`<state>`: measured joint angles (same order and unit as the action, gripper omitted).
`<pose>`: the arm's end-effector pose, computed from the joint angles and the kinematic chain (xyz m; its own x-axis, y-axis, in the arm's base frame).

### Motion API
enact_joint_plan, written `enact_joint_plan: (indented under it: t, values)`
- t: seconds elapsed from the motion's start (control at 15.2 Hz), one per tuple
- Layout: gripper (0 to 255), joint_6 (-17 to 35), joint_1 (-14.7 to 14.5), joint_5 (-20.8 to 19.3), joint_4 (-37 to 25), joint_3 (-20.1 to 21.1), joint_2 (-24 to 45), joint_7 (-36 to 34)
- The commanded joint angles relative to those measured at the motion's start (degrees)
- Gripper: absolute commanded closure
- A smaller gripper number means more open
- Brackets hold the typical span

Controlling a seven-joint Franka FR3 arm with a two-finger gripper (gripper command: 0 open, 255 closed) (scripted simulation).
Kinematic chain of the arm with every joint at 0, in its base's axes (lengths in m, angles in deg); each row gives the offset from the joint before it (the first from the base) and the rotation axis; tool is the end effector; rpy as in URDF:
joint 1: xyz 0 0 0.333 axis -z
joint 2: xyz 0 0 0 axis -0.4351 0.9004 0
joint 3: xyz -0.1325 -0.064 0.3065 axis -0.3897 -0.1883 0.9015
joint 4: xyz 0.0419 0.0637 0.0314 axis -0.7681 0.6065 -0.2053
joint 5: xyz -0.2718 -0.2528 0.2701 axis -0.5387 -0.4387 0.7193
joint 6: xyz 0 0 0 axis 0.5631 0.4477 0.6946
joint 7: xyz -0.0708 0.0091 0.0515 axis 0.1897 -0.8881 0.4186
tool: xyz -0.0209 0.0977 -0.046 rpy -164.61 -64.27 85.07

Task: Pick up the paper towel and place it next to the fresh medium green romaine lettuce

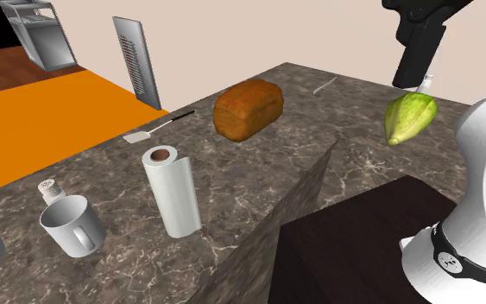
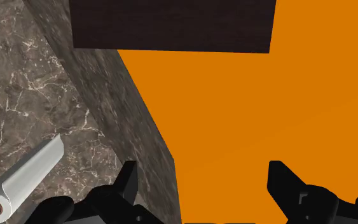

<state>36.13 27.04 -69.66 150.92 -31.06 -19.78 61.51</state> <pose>0.3554 -0.0251 0.6434 0.9965 0.0174 0.0815 0.0235 -0.9969 -0.0745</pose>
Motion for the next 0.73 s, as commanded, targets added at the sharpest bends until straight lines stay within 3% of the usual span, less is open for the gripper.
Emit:
enact_joint_plan:
  t: [0.0, 0.66]
  values:
    - [0, 0.00, 0.00, 0.00, 0.00, 0.00, 0.00, 0.00]
    - [0, 12.09, 2.15, -6.82, 2.48, -9.16, 10.13, 12.28]
